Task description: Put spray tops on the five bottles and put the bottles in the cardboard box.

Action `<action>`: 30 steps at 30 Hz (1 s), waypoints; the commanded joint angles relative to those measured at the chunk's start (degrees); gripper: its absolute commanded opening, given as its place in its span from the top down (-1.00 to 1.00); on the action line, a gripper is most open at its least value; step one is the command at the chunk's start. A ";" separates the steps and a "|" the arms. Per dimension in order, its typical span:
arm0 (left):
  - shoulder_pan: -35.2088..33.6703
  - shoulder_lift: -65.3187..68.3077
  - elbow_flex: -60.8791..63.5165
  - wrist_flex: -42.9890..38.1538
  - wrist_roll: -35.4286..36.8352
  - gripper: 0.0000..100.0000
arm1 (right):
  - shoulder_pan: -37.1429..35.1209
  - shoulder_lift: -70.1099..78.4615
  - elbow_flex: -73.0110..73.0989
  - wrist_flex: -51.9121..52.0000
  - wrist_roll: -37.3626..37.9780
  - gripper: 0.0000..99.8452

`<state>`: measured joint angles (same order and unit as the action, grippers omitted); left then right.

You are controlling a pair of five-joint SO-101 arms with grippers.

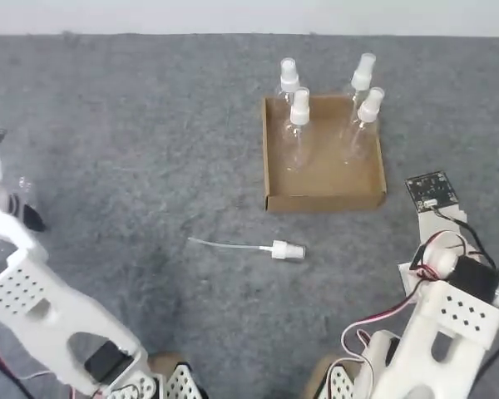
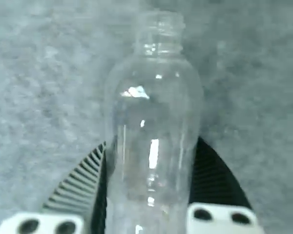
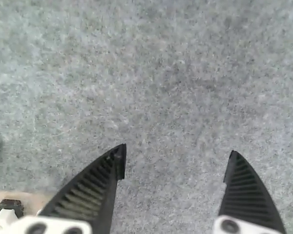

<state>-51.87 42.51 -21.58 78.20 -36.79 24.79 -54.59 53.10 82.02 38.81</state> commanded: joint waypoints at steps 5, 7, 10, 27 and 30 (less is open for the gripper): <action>4.04 -10.55 0.31 11.16 -0.53 0.90 | -0.31 0.22 -0.70 -0.04 -0.70 0.47; 4.92 -13.98 1.36 12.75 -0.44 0.90 | -0.31 0.22 -0.79 -0.04 -0.70 0.47; 7.12 -21.89 6.81 13.19 -0.44 0.90 | -0.22 0.22 -1.23 -0.13 -0.70 0.52; 65.58 -71.38 40.84 14.15 23.56 0.90 | 3.91 5.76 -12.04 0.57 -0.62 0.53; 77.71 -66.90 36.62 13.36 29.27 0.90 | 7.25 12.44 -18.64 0.57 -0.35 0.53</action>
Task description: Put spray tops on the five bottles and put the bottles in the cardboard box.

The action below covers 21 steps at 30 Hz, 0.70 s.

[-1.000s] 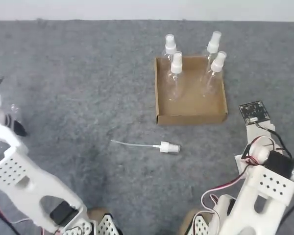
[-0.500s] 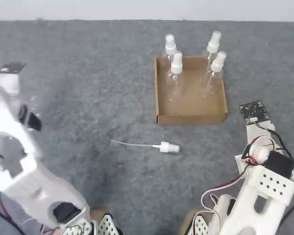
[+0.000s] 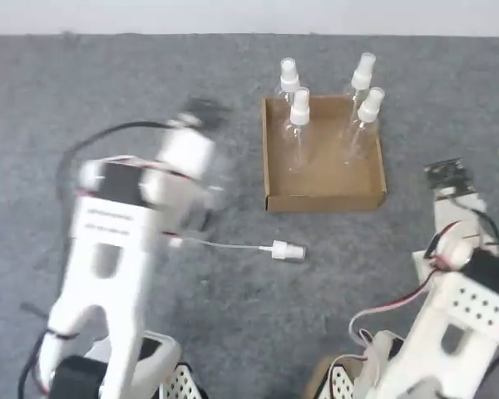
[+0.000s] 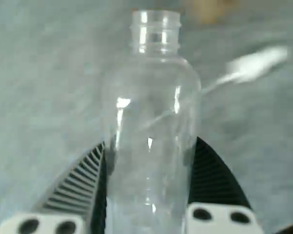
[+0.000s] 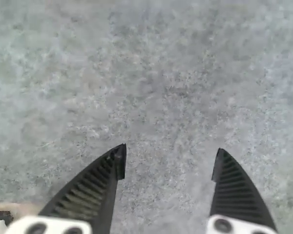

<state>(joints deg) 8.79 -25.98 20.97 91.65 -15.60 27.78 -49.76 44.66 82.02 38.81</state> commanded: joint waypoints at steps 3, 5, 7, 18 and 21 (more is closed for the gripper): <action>25.14 8.88 -11.30 -2.20 11.08 0.90 | 6.99 14.20 -18.37 0.57 -0.26 0.53; 28.75 14.77 -15.43 -3.34 11.69 0.90 | 9.01 18.42 -23.74 0.57 -0.18 0.53; 31.91 20.48 -19.38 -5.27 11.87 0.90 | 11.03 22.64 -28.66 0.57 1.14 0.53; 43.34 52.22 -44.70 -16.97 21.54 0.90 | 19.12 40.48 -45.54 0.57 3.52 0.53; 44.48 60.75 -54.55 -17.05 24.70 0.89 | 20.18 42.24 -46.95 0.48 5.54 0.53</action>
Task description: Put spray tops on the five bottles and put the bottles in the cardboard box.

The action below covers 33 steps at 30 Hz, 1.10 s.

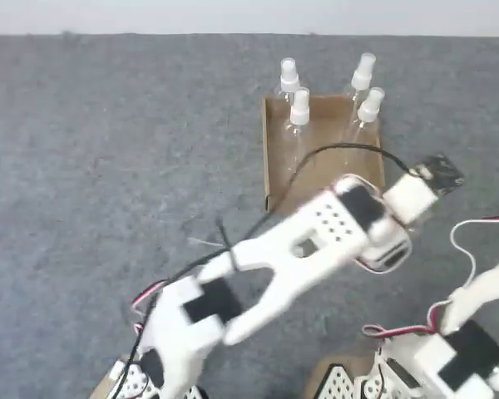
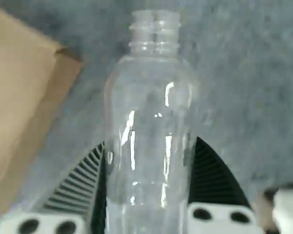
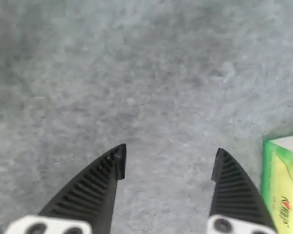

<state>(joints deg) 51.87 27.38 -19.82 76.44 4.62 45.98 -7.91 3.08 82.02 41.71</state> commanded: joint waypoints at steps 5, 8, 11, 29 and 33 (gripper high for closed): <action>1.85 19.08 -28.62 -0.44 9.41 0.83 | 2.68 1.19 -5.27 0.22 3.78 0.53; 1.85 24.44 -36.44 4.22 9.49 0.66 | 3.03 1.19 -5.27 0.04 3.78 0.53; 1.85 29.45 -44.18 8.26 9.67 0.57 | 3.03 1.19 -5.27 0.31 3.78 0.53; -0.79 38.68 -73.27 24.35 7.12 0.50 | 2.95 0.75 -5.19 1.98 1.93 0.53; -3.52 33.58 -69.76 24.44 4.22 0.59 | 2.77 0.48 -5.27 4.18 -0.44 0.53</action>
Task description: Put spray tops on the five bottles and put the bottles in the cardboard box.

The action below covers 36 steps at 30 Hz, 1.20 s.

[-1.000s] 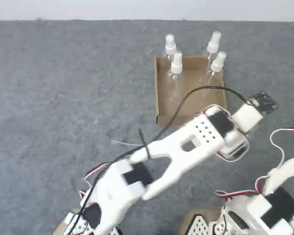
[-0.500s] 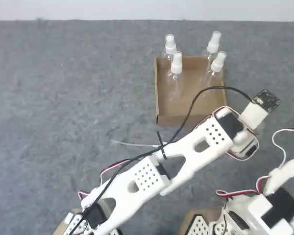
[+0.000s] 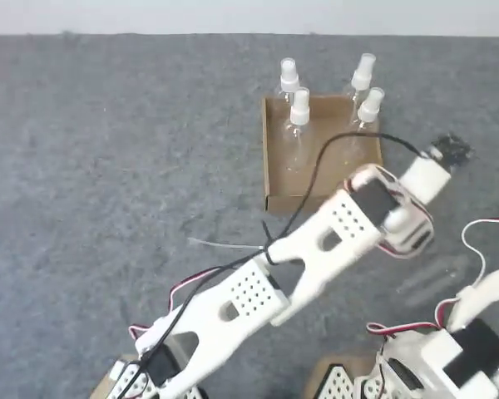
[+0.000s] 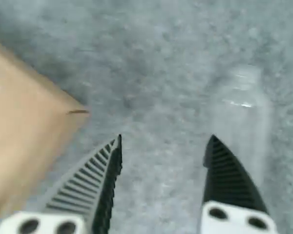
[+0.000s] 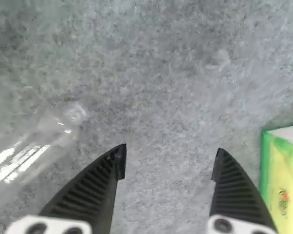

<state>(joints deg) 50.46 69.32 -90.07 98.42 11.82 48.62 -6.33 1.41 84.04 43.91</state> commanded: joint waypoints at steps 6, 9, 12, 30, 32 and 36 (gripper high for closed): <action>-2.55 -26.20 23.78 2.37 -6.15 0.59 | -0.04 -1.10 -3.34 6.90 -8.26 0.53; -4.31 -37.36 37.58 2.37 -8.35 0.59 | -1.19 -2.24 0.44 7.16 -11.87 0.53; -8.00 -46.95 49.98 2.29 -10.99 0.59 | -4.53 -7.16 8.35 5.67 -14.95 0.53; -29.19 -80.53 96.92 -1.85 -32.35 0.59 | -24.22 -18.24 40.53 -14.90 -47.30 0.53; -29.71 -81.14 99.91 -2.64 -34.81 0.59 | -24.22 -15.69 40.53 -15.60 -47.21 0.52; -29.19 -81.58 105.45 -8.18 -36.31 0.59 | -21.32 -12.79 40.35 -16.22 -47.21 0.46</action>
<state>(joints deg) 21.27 -8.75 12.09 95.69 -22.81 24.97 -20.31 42.37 69.36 -2.51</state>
